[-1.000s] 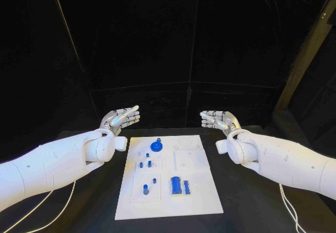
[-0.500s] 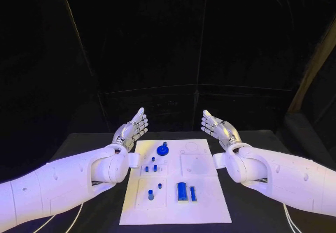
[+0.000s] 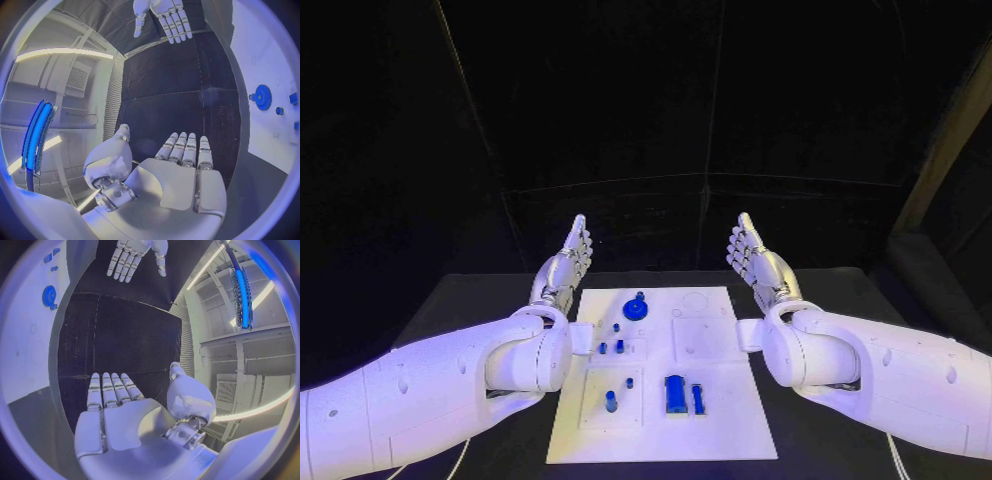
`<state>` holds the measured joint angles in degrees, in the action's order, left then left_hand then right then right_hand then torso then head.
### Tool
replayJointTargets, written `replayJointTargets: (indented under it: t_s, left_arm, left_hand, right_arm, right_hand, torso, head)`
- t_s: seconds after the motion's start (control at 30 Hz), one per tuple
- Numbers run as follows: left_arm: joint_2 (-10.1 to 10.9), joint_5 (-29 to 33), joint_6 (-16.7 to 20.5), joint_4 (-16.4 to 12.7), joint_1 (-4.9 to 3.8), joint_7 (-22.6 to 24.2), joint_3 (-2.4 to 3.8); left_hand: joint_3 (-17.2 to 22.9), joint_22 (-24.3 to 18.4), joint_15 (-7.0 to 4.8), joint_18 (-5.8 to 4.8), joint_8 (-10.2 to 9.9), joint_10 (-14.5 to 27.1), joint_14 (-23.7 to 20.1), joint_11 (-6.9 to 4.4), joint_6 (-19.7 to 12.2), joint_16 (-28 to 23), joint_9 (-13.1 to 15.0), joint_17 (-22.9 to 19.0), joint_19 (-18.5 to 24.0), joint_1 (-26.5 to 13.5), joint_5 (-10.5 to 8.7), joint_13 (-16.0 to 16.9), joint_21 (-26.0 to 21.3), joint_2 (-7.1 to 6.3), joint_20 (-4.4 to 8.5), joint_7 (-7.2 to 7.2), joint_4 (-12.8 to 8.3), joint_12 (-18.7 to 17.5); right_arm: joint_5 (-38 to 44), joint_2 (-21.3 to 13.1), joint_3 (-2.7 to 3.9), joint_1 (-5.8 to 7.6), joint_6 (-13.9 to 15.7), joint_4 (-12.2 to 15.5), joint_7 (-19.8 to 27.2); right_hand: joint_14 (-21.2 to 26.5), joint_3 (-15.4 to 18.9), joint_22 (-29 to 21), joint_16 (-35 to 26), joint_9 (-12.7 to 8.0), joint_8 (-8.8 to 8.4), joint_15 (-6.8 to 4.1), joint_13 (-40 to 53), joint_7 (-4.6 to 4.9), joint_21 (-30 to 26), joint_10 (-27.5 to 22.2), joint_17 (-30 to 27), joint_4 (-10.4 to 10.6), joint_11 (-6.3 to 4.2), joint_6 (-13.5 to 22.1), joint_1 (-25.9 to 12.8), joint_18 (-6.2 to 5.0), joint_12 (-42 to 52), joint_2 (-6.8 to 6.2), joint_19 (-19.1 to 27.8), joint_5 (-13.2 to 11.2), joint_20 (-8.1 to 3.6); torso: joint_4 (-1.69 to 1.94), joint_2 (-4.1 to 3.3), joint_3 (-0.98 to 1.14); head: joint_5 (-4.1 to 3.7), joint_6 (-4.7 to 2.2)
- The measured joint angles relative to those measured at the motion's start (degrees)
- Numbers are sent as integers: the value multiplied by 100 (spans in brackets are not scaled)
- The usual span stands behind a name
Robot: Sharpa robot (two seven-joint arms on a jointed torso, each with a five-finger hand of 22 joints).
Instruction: Assemble the parts on the task board
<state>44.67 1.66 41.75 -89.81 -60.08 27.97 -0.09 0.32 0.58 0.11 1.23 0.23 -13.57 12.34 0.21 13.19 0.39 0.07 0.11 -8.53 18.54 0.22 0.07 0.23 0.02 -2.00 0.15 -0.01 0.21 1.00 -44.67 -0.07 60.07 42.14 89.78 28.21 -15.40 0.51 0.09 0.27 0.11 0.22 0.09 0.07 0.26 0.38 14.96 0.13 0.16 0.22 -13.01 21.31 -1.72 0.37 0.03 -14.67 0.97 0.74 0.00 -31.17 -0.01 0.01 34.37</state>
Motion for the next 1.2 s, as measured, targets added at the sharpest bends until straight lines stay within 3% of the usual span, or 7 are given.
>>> replayJointTargets:
  t_s: [0.2,0.5,0.57,0.67,0.73,0.87,1.2]
  left_arm:
    - [1,-47,113,-1,1,24,0]
    - [2,-76,184,-3,1,36,1]
    - [2,-80,191,-3,1,37,1]
    - [2,-84,199,-4,1,39,1]
    - [2,-85,204,-4,1,40,1]
    - [2,-87,209,-4,1,41,1]
    - [2,-90,215,-4,2,41,1]
  left_hand:
    - [0,-33,-6,0,0,296,-271,-11,-291,0,0,0,155,-403,0,1,0,0,154,-12,0,0]
    - [0,-48,-10,1,0,614,-538,-18,-593,0,1,-5,509,-853,0,1,0,-1,186,-17,0,0]
    - [0,-48,-10,-57,0,676,-605,-23,-648,0,2,-5,610,-937,0,2,0,0,189,-4,0,0]
    - [0,-49,-13,-89,0,1197,-1133,-21,-1162,0,2,-5,824,-1315,0,2,0,-2,201,-10,0,0]
    - [1,-49,-9,-89,1,1322,-1212,-25,-1287,0,2,-5,829,-1770,0,3,0,-3,206,-14,0,0]
    - [1,-48,-10,-89,1,1327,-1213,-21,-1289,0,2,-5,829,-1818,0,2,0,-8,207,-16,0,0]
    - [1,-53,-10,-88,1,1327,-1212,-21,-1289,-23,-2,-4,829,-1818,0,-2,0,-8,207,-16,0,0]
  right_arm:
    - [-58,-1,0,-1,88,2,39]
    - [-96,-1,1,-1,141,3,64]
    - [-99,-1,1,-1,147,3,66]
    - [-103,-1,1,-1,154,3,70]
    - [-106,-1,1,-1,158,5,73]
    - [-111,-1,1,-1,163,4,75]
    - [-116,-1,1,-1,168,4,78]
  right_hand:
    - [334,-13,0,0,-1,0,-7,0,-16,0,-324,-1,-13,-19,282,-462,54,0,0,323,-58,-43]
    - [697,-13,1,0,-5,0,-16,1,-20,0,-672,-7,-13,-22,584,-964,90,0,-1,660,-61,-77]
    - [759,-13,1,0,-5,0,1,1,-24,0,-751,-7,-13,-22,650,-1063,90,0,-1,731,-60,-67]
    - [845,-13,1,0,-5,0,-9,2,-29,0,-812,-6,-13,-22,716,-1178,88,0,-11,813,-60,-63]
    - [1018,-13,1,0,-5,0,-8,2,-24,0,-1062,-6,-13,-21,925,-1437,88,0,-7,1046,-61,-70]
    - [1519,-13,1,1,-5,0,-10,3,-27,0,-1468,-6,-13,-22,1273,-2059,88,0,-4,1436,-61,-76]
    - [1520,-13,-4,1,-4,0,-10,-2,-23,0,-1467,-5,-13,-22,1280,-2094,87,0,-9,1436,-61,-75]
  torso:
    - [0,-1,1]
    - [0,-1,1]
    - [0,-1,1]
    - [1,-1,1]
    - [1,-1,1]
    - [0,-1,1]
    - [0,-1,1]
  head:
    - [0,0]
    - [0,0]
    - [0,0]
    - [0,0]
    - [0,0]
    - [0,0]
    - [0,0]
